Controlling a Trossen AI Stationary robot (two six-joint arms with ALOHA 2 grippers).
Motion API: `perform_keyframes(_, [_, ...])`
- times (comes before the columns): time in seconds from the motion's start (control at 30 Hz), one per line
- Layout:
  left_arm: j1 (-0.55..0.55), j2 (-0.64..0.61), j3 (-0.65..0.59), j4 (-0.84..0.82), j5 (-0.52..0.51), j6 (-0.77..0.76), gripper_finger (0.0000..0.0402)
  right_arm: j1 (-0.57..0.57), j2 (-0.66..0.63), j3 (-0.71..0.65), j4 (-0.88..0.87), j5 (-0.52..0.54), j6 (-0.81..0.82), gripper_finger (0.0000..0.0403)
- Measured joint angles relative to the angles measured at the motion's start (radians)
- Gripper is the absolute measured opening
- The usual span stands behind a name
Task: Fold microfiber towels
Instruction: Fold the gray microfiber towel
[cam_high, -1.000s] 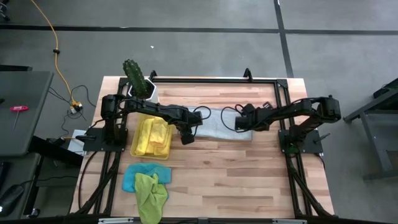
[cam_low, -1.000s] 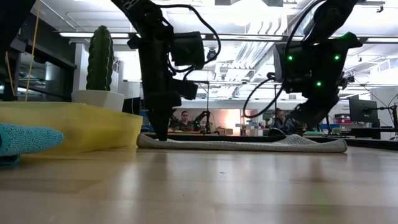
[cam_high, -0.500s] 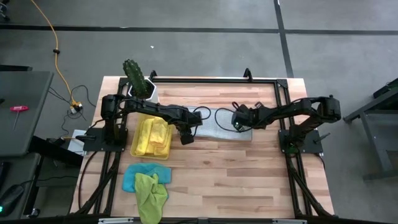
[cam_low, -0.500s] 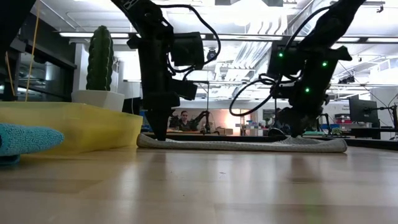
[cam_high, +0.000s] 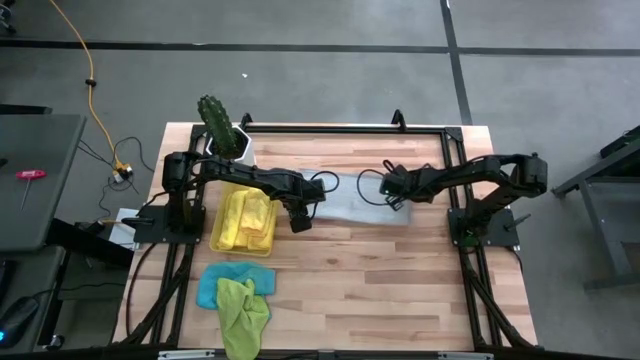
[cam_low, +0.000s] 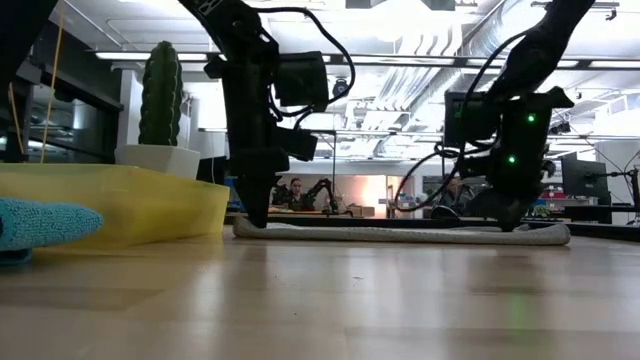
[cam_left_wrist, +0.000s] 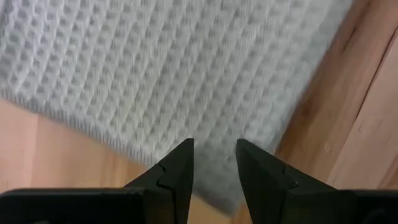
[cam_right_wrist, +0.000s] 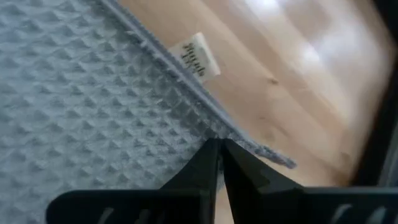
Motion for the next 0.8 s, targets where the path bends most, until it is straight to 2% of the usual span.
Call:
perform_keyframes(0.13, [0.0, 0.0, 0.0, 0.0, 0.0, 0.005, 0.0111, 0.004, -0.008, 0.008, -0.016, 0.057, -0.002, 0.0029])
perform_keyframes(0.3, [0.0, 0.0, 0.0, 0.001, 0.0, 0.011, 0.0111, 0.014, -0.042, 0.014, -0.018, 0.072, -0.026, 0.0054])
perform_keyframes(0.5, [-0.001, -0.011, -0.001, 0.006, -0.002, 0.133, 0.0111, 0.071, -0.152, 0.014, -0.079, 0.081, -0.02, 0.0098])
perform_keyframes(0.63, [-0.009, -0.07, -0.001, -0.007, -0.001, 0.218, 0.0111, 0.14, -0.26, 0.005, -0.081, 0.034, 0.0, 0.013])
perform_keyframes(0.8, [-0.014, -0.217, 0.0, -0.021, 0.01, 0.255, 0.0111, 0.242, -0.393, -0.042, 0.024, -0.093, 0.0, 0.0161])
